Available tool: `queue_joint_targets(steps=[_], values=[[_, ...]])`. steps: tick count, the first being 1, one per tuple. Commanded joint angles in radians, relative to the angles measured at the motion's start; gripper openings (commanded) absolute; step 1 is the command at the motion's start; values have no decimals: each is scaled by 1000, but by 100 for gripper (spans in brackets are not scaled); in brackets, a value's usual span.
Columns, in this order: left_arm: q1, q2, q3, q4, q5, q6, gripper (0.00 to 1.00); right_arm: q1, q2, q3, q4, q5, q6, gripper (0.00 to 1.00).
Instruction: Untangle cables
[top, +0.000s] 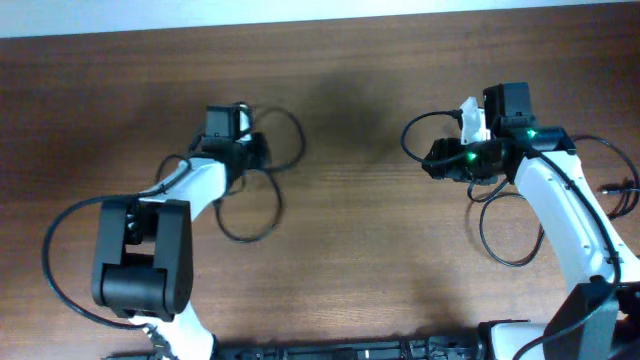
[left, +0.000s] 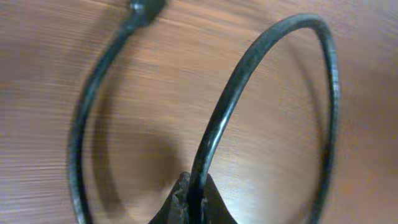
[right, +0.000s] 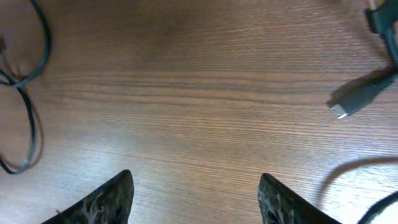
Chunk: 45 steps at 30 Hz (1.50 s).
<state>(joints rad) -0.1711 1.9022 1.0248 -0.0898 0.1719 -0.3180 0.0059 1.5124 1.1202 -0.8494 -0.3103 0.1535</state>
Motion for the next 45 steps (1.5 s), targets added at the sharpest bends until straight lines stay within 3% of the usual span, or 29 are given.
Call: queue_joint_targets(steps=[1, 4, 5, 7, 8, 10, 12, 15, 18, 23, 28, 29, 32, 34, 36, 41, 45], values=[[-107, 16, 5, -5, 360, 162, 0, 7, 0, 2, 0, 39, -6, 64], [-214, 16, 6, -43, 435, 282, 3, 7, 0, 2, 0, 39, -6, 67], [-256, 16, 8, -70, 435, 324, 12, 7, 0, 2, -1, 38, -6, 68], [-298, 14, 14, -99, 435, 372, 49, 7, 0, 2, -5, 38, -6, 68], [-303, 11, 19, -108, 435, 381, 62, 7, 0, 2, -9, 38, -6, 68], [-292, -20, 31, -114, 435, 380, 76, 7, 0, 0, -35, 35, -7, 69], [-255, -73, 36, -114, 433, 380, 81, 8, 0, -18, -45, 33, -6, 69], [-149, -174, 36, -187, 276, 330, 93, 21, 13, -48, -40, 31, -7, 69], [-46, -207, 36, -294, 125, 266, 99, 92, 64, -67, 41, 27, -7, 69], [91, -207, 35, -393, 116, 257, 99, 205, 200, -70, 168, 29, -6, 69], [150, -207, 35, -413, 118, 209, 99, 230, 352, -70, 249, 31, -6, 69], [150, -207, 35, -413, 119, 209, 99, 230, 369, -70, 256, 30, -6, 64], [150, -207, 35, -413, 119, 209, 99, 230, 384, -70, 256, 14, -6, 33], [150, -207, 35, -413, 119, 209, 99, 230, 384, -70, 257, -23, -6, 25], [150, -207, 35, -414, 119, 209, 99, 230, 384, -70, 256, -26, -6, 8], [150, -207, 35, -421, 119, 209, 99, 207, 311, 17, 146, -8, -7, 4], [150, -207, 35, -424, 119, 209, 99, 139, 172, 245, -34, 138, -26, 4]])
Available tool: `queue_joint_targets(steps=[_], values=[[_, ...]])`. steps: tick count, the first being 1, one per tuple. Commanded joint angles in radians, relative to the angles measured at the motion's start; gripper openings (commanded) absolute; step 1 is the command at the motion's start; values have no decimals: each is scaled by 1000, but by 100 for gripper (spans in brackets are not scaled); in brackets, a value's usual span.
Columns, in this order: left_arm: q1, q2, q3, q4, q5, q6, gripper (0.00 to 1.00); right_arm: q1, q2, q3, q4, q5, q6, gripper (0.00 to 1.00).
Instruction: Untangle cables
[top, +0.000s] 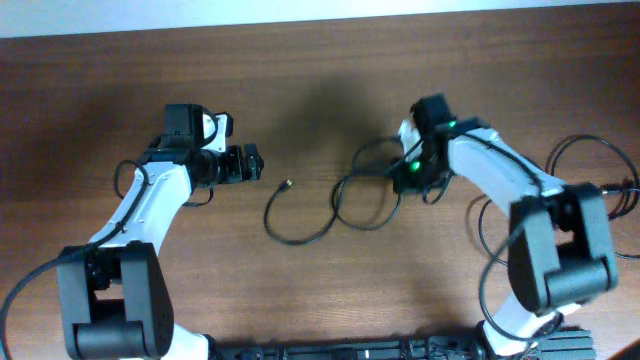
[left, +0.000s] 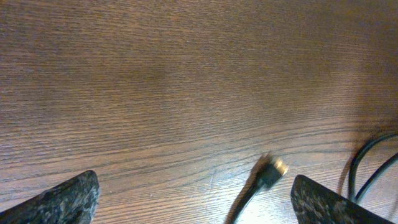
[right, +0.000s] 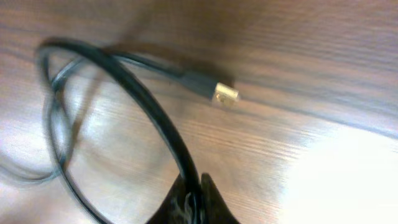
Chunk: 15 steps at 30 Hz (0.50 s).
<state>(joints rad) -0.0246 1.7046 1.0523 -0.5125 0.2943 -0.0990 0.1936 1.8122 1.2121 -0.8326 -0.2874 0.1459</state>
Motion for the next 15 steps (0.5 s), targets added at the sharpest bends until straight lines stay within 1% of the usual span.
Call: queue_joint_targets(steps=[1, 4, 6, 8, 12, 14, 15], values=[[3, -9, 8, -2, -3, -10, 99, -70, -159, 212, -82, 171, -18, 4], [3, -9, 8, -8, -3, -10, 99, -153, -253, 382, -145, 358, -18, 4], [3, -9, 8, -9, -4, -10, 99, -230, -312, 456, -151, 455, -17, 4], [3, -9, 8, -9, -4, -10, 99, -319, -356, 470, -137, 515, -17, 4], [3, -9, 8, -9, -3, -10, 99, -485, -356, 469, -153, 568, -8, 4], [3, -9, 8, -10, -3, -10, 99, -581, -337, 464, -174, 558, 85, 4], [3, -9, 8, -13, -3, -10, 99, -618, -327, 459, -181, 532, 107, 4]])
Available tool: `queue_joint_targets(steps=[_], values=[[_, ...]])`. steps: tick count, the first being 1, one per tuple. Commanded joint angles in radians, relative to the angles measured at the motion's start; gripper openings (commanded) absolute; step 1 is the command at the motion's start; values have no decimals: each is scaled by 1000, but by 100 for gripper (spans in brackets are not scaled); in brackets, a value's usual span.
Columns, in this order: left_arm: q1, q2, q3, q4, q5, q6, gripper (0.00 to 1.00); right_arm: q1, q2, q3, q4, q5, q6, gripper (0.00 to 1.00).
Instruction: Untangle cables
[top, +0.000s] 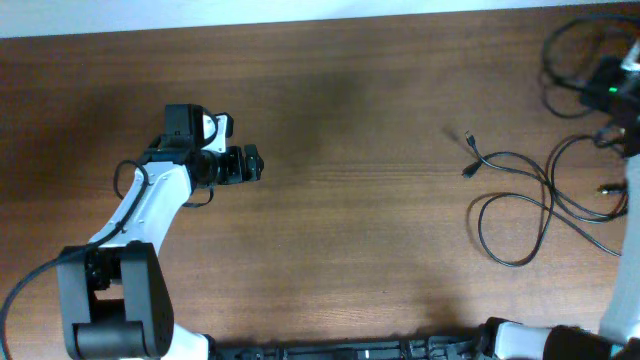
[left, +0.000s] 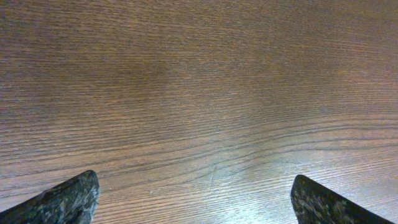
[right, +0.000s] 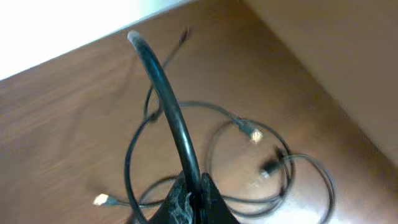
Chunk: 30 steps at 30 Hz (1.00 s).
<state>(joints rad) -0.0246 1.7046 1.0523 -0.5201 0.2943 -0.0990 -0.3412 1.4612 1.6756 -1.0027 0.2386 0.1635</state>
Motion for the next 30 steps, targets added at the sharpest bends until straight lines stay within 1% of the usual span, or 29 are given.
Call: queue_joint_targets(steps=[1, 4, 5, 6, 8, 9, 10, 11, 14, 16, 17, 19, 20, 22, 24, 26, 27, 28, 30], values=[[3, -9, 8, -5, -3, -10, 99, -107, 34, -9, -14, -27, 89, 4], [3, -9, 8, -6, -3, -10, 99, -151, 64, -24, -19, -95, 89, 4], [3, -9, 8, -6, -3, -10, 99, -152, 74, -27, -24, -109, 89, 6], [3, -9, 8, -6, -3, -10, 99, -152, 85, -28, -30, -124, 89, 13], [3, -9, 8, -9, -3, -10, 99, -152, 109, -28, -31, -151, 89, 18], [3, -9, 8, -9, -3, -10, 99, -152, 113, -28, -31, -156, 89, 22], [3, -9, 8, -9, -3, -10, 99, -150, 121, -28, -34, -158, 89, 33], [3, -9, 8, -9, -3, -10, 99, -150, 124, -28, -38, -162, 89, 38], [3, -9, 8, -9, -3, -10, 99, -150, 126, -28, -42, -208, 89, 42], [3, -9, 8, -8, -3, -11, 99, -150, 129, -28, -47, -298, 89, 45], [3, -9, 8, -4, -3, -34, 99, -150, 130, -29, -55, -367, 89, 48], [-1, -10, 9, 18, 8, -57, 99, -140, 134, -38, -66, -539, 89, 49], [-8, -12, 11, 39, 18, -57, 99, -121, 135, -50, -61, -627, 75, 52], [-36, -19, 29, 69, 19, -56, 99, -68, 149, -55, -60, -693, 14, 59], [-70, -21, 60, 74, 15, -29, 99, 2, 162, -55, -64, -699, -56, 69], [-110, -21, 95, 56, -30, 10, 99, 95, 177, -55, -74, -698, -155, 73], [-135, -21, 112, 27, -92, 11, 99, 143, 185, -55, -85, -694, -217, 75], [-161, -21, 125, -21, -185, 11, 99, 197, 197, -55, -111, -641, -242, 75], [-190, -21, 128, -121, -344, 10, 99, 278, 217, -55, -178, -457, -225, 75]])
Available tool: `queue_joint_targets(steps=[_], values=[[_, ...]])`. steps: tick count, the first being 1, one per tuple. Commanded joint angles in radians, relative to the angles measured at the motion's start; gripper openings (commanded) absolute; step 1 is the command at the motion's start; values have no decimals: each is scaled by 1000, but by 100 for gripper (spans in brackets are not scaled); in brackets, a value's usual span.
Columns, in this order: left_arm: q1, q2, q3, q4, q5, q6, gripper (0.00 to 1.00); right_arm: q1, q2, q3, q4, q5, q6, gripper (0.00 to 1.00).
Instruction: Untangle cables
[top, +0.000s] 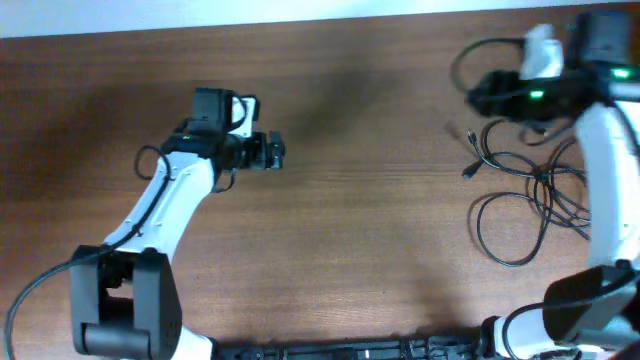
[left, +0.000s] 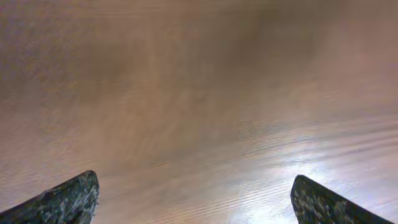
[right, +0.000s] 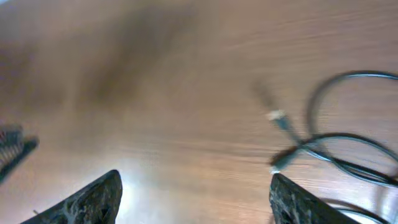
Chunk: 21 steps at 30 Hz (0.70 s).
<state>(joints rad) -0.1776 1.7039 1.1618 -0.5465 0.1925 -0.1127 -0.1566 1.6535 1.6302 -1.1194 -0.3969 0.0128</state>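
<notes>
Several black cables (top: 530, 190) lie in overlapping loops at the table's right side, with two plug ends (top: 467, 172) pointing left. The right wrist view shows part of this cable pile (right: 348, 152) and a plug (right: 278, 116) at its right. My right gripper (top: 473, 95) hovers just left of and behind the pile; this right gripper (right: 196, 196) is open and empty. Over the left half of the table my left gripper (top: 282, 152) is also open, and in its own blurred view the left gripper (left: 199, 199) has only bare wood under it.
The brown wooden table (top: 380, 250) runs to a pale back edge (top: 300, 20) at the top. A black loop (top: 470, 55) arches beside my right wrist. A dark shape (right: 12, 149) shows at the left edge of the right wrist view.
My right gripper was shut on a cable at the far right back corner; now it is open and empty, further left. The pile has more loops. My left gripper has shifted right.
First my left gripper was shut on a looped cable at the left, the right one open. Then the left was open, the cable lay mid-table and the right was shut on it. Then the right held it at the far right corner. Now it is with the pile.
</notes>
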Motion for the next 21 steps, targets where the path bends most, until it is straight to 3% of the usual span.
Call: queue_joint_targets(steps=[1, 3, 7, 12, 16, 21], values=[[-39, -20, 18, -156, -287, 18, 99, 124, 39, -11, -93, 254, -46, 75], [-22, -26, 18, -282, -270, -78, 99, 171, 61, -11, -171, 322, 28, 74], [10, -45, 18, -385, -152, -73, 99, 183, 59, -11, -290, 300, 34, 75], [19, -113, -7, -459, -154, -50, 99, 183, 2, -119, -319, 301, 33, 75], [19, -286, -155, -349, -154, -50, 99, 183, -180, -394, -117, 296, 59, 75], [19, -618, -398, -108, -154, -47, 99, 183, -496, -668, 124, 297, 101, 77]])
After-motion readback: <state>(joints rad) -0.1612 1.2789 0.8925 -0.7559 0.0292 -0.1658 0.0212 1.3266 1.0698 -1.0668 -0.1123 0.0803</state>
